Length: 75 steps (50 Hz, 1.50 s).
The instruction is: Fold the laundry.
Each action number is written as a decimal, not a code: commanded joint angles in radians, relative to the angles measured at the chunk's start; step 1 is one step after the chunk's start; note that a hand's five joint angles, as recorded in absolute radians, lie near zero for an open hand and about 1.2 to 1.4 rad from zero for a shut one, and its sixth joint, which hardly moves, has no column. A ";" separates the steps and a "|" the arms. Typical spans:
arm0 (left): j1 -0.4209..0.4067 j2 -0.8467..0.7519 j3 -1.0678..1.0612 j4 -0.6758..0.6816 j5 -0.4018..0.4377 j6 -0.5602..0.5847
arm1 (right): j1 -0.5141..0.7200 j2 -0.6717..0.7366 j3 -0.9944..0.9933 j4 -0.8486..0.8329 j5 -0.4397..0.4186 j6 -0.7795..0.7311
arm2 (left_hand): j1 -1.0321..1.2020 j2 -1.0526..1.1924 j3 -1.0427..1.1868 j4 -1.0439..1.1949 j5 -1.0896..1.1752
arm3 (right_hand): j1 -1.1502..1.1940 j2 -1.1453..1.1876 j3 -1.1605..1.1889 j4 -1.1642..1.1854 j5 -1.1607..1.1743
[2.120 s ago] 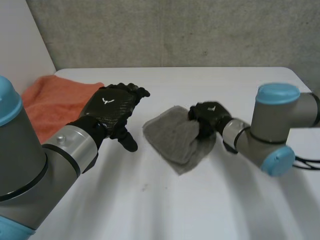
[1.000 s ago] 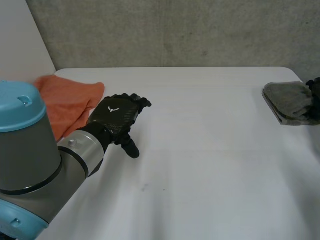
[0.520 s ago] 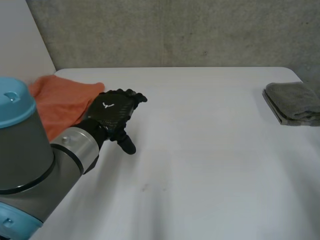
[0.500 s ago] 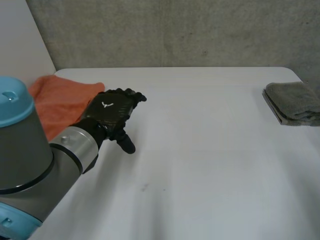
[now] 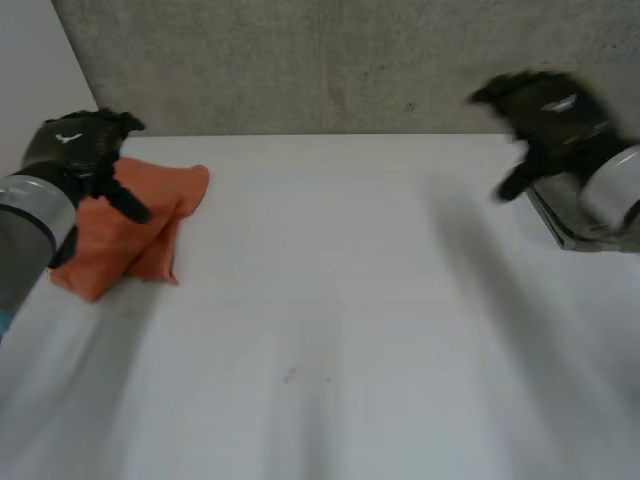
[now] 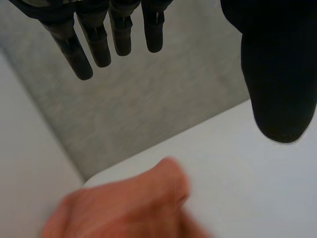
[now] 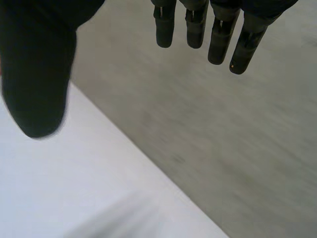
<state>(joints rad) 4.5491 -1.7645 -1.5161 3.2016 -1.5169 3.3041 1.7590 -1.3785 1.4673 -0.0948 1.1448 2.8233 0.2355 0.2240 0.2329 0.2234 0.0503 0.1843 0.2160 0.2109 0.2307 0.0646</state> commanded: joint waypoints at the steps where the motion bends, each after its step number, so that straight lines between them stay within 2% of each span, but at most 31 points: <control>1: 0.157 -0.206 0.106 -0.005 0.003 0.159 | 0.243 -0.014 0.205 -0.082 -0.011 -0.007 | -0.043 -0.031 -0.040 -0.030 -0.032 | -0.010 -0.042 -0.036 -0.056 -0.065; 7: 0.203 -0.403 0.236 0.000 -0.006 0.305 | 0.295 0.051 0.280 -0.091 -0.005 -0.016 | -0.046 -0.034 -0.043 -0.033 -0.035 | -0.010 -0.042 -0.036 -0.056 -0.065; 19: 0.206 -0.648 0.448 0.043 0.003 0.400 | 0.286 0.076 0.337 -0.080 0.000 -0.068 | -0.040 -0.028 -0.037 -0.028 -0.029 | -0.010 -0.042 -0.036 -0.056 -0.065; 24: 0.197 -0.713 0.511 0.037 0.003 0.465 | 0.286 0.067 0.360 -0.088 -0.002 -0.070 | 0.042 0.054 0.045 0.054 0.053 | -0.010 -0.042 -0.036 -0.056 -0.065; 25: 0.196 -0.721 0.519 0.035 0.001 0.476 | 0.286 0.065 0.361 -0.088 -0.002 -0.070 | 0.109 0.121 0.112 0.122 0.120 | -0.010 -0.042 -0.036 -0.056 -0.065; 28: 0.188 -0.734 0.530 0.032 -0.002 0.500 | 0.280 0.062 0.363 -0.089 -0.002 -0.071 | 0.631 0.642 0.633 0.643 0.642 | -0.010 -0.042 -0.036 -0.056 -0.065; 30: 0.173 -0.734 0.530 0.034 -0.015 0.508 | 0.264 0.062 0.363 -0.089 -0.002 -0.071 | 1.158 1.170 1.161 1.170 1.169 | -0.010 -0.042 -0.036 -0.056 -0.065; 33: 0.140 -0.727 0.521 0.035 -0.040 0.502 | 0.255 0.062 0.361 -0.089 -0.002 -0.071 | 1.161 1.172 1.163 1.173 1.171 | -0.010 -0.042 -0.036 -0.056 -0.065; 38: 0.012 -0.575 0.424 0.030 -0.098 0.471 | 0.231 0.059 0.343 -0.089 0.016 -0.068 | 1.161 1.172 1.163 1.173 1.171 | -0.010 -0.042 -0.036 -0.056 -0.065; 40: -0.030 -0.518 0.375 0.032 -0.097 0.445 | 0.211 0.055 0.332 -0.091 0.041 -0.067 | 1.161 1.172 1.163 1.173 1.171 | -0.010 -0.042 -0.036 -0.056 -0.065; 44: -0.163 -0.411 0.277 0.030 -0.098 0.347 | 0.139 0.052 0.286 -0.089 0.127 -0.061 | 1.161 1.172 1.163 1.173 1.171 | -0.010 -0.042 -0.036 -0.056 -0.065; 48: -0.356 -0.313 0.151 0.026 -0.094 0.200 | 0.047 0.053 0.228 -0.082 0.203 -0.054 | 1.161 1.172 1.163 1.173 1.171 | -0.010 -0.042 -0.036 -0.056 -0.065; 51: -0.456 -0.290 0.102 0.026 -0.092 0.138 | 0.022 0.053 0.211 -0.083 0.217 -0.058 | 1.161 1.172 1.163 1.173 1.171 | -0.010 -0.042 -0.036 -0.056 -0.065; 52: -0.519 -0.285 0.079 0.026 -0.092 0.109 | 0.010 0.053 0.202 -0.083 0.220 -0.061 | 1.161 1.172 1.163 1.173 1.171 | -0.010 -0.042 -0.036 -0.056 -0.065; 55: -0.606 -0.285 0.057 0.024 -0.091 0.072 | -0.007 0.055 0.188 -0.080 0.220 -0.061 | 1.161 1.172 1.163 1.173 1.171 | -0.010 -0.042 -0.036 -0.056 -0.065; 56: -0.649 -0.285 0.050 0.023 -0.089 0.055 | -0.009 0.056 0.186 -0.080 0.220 -0.061 | 0.975 0.987 0.978 0.987 0.986 | -0.010 -0.042 -0.036 -0.056 -0.065; 58: -0.683 -0.283 0.045 0.018 -0.086 0.045 | -0.012 0.058 0.186 -0.080 0.219 -0.061 | 0.614 0.626 0.617 0.626 0.625 | -0.010 -0.042 -0.036 -0.056 -0.065; 59: -0.697 -0.276 0.040 0.012 -0.082 0.045 | -0.016 0.059 0.186 -0.080 0.217 -0.061 | 0.208 0.220 0.211 0.220 0.219 | -0.010 -0.042 -0.036 -0.056 -0.065; 60: -0.697 -0.273 0.040 0.012 -0.082 0.046 | -0.016 0.061 0.186 -0.080 0.217 -0.061 | 0.076 0.088 0.079 0.088 0.087 | -0.010 -0.042 -0.036 -0.056 -0.065; 62: -0.693 -0.253 0.045 0.012 -0.089 0.046 | -0.016 0.065 0.186 -0.078 0.214 -0.058 | -0.016 -0.004 -0.013 -0.004 -0.005 | -0.010 -0.042 -0.036 -0.056 -0.065; 66: -0.587 -0.181 0.047 0.021 -0.094 0.048 | -0.009 0.076 0.193 -0.075 0.210 -0.061 | -0.031 -0.019 -0.028 -0.019 -0.020 | -0.010 -0.042 -0.036 -0.056 -0.065; 67: -0.523 -0.161 0.045 0.020 -0.094 0.051 | -0.007 0.084 0.193 -0.074 0.205 -0.061 | -0.025 -0.014 -0.022 -0.013 -0.014 | -0.010 -0.042 -0.036 -0.056 -0.065; 71: -0.400 -0.142 0.045 0.006 -0.089 0.057 | 0.003 0.087 0.197 -0.056 0.187 -0.065 | -0.019 -0.008 -0.016 -0.007 -0.008 | -0.010 -0.042 -0.036 -0.056 -0.065; 75: -0.320 -0.145 0.027 -0.005 -0.080 0.078 | 0.043 0.087 0.197 0.007 0.159 -0.058 | -0.007 0.004 -0.005 0.005 0.003 | -0.010 -0.042 -0.036 -0.056 -0.065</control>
<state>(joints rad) 4.0751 -1.9195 -1.4714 3.2134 -1.6078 3.3561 1.7564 -1.2946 1.6617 -0.1590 1.3403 2.7611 0.2254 0.2264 0.2315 0.2231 0.0485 0.1843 0.2160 0.2109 0.2307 0.0646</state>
